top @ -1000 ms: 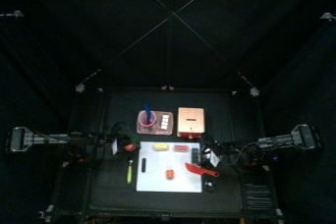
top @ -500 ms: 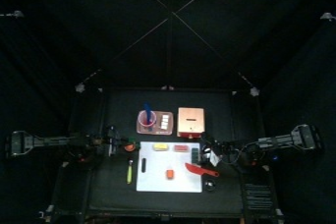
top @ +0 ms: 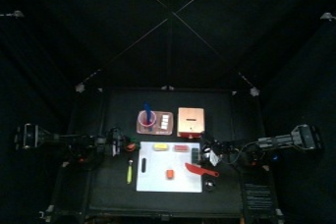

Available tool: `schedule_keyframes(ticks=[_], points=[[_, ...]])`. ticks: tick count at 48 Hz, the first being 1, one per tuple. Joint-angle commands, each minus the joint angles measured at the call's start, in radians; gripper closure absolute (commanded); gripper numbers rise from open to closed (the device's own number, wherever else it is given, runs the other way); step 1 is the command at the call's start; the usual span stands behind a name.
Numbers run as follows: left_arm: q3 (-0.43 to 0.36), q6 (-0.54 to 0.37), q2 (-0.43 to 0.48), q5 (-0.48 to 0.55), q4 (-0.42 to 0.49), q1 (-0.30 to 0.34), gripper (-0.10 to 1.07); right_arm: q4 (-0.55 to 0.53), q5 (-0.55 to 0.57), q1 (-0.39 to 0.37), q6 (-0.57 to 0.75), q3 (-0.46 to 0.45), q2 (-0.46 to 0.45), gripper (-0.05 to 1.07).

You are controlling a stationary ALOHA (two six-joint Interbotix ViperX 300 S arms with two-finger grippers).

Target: Move the carrot top into the soy sauce container

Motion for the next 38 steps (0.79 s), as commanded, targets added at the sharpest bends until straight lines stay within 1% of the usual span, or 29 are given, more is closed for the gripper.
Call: schedule_keyframes(ticks=[1,10,16,23,38], points=[[-0.028,0.003,0.083,-0.029,-0.003,-0.005,0.58,0.003,-0.003,-0.006,-0.002,-0.021,-0.003,-0.02],[-0.063,0.008,0.207,-0.060,-0.002,-0.005,0.58,0.005,-0.003,-0.006,-0.002,-0.023,-0.002,-0.02],[-0.061,0.008,0.245,-0.077,-0.003,-0.003,0.58,0.005,-0.003,-0.006,-0.002,-0.023,0.000,-0.02],[-0.055,0.008,0.233,-0.080,-0.003,-0.002,0.58,0.003,-0.003,-0.017,-0.002,-0.021,0.000,-0.02],[-0.040,0.021,0.172,-0.066,0.000,0.009,0.58,0.003,-0.003,-0.032,-0.002,-0.028,0.002,-0.02]])
